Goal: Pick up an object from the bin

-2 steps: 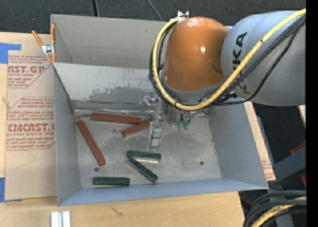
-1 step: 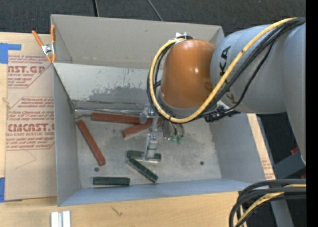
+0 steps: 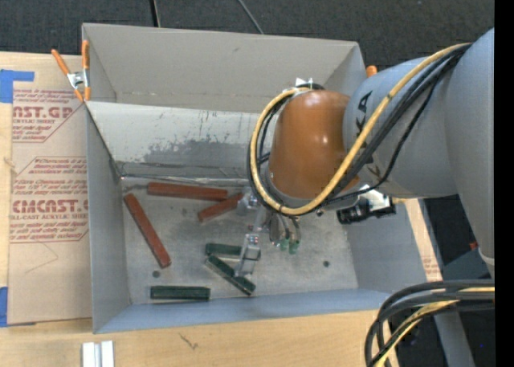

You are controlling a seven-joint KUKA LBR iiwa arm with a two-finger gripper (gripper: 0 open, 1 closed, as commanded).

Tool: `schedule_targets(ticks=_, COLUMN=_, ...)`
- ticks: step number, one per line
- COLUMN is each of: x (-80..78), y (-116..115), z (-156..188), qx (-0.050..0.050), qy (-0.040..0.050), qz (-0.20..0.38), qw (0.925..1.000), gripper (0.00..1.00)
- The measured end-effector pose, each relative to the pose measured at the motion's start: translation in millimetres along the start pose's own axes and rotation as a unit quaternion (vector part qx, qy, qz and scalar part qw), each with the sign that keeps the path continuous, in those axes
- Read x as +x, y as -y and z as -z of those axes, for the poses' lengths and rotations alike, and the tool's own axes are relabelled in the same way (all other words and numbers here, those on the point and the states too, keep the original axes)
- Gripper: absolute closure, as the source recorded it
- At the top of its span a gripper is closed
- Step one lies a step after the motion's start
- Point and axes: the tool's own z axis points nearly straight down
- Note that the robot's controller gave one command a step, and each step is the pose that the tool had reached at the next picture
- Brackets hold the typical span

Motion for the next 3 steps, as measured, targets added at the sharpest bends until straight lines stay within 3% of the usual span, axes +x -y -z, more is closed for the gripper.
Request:
schedule_targets(ticks=1, x=7.0, y=-3, z=-21, qx=-0.001, qy=0.0022, qz=0.023, qw=0.9997, gripper=0.0)
schedule_targets(ticks=2, x=12.4, y=6, z=-86, qx=-0.001, qy=0.0019, qz=-0.08, qw=0.9968, gripper=0.0)
schedule_targets(ticks=3, x=18.2, y=12, z=-90, qx=-0.001, qy=0.002, qz=-0.043, qw=0.9991, gripper=1.0)
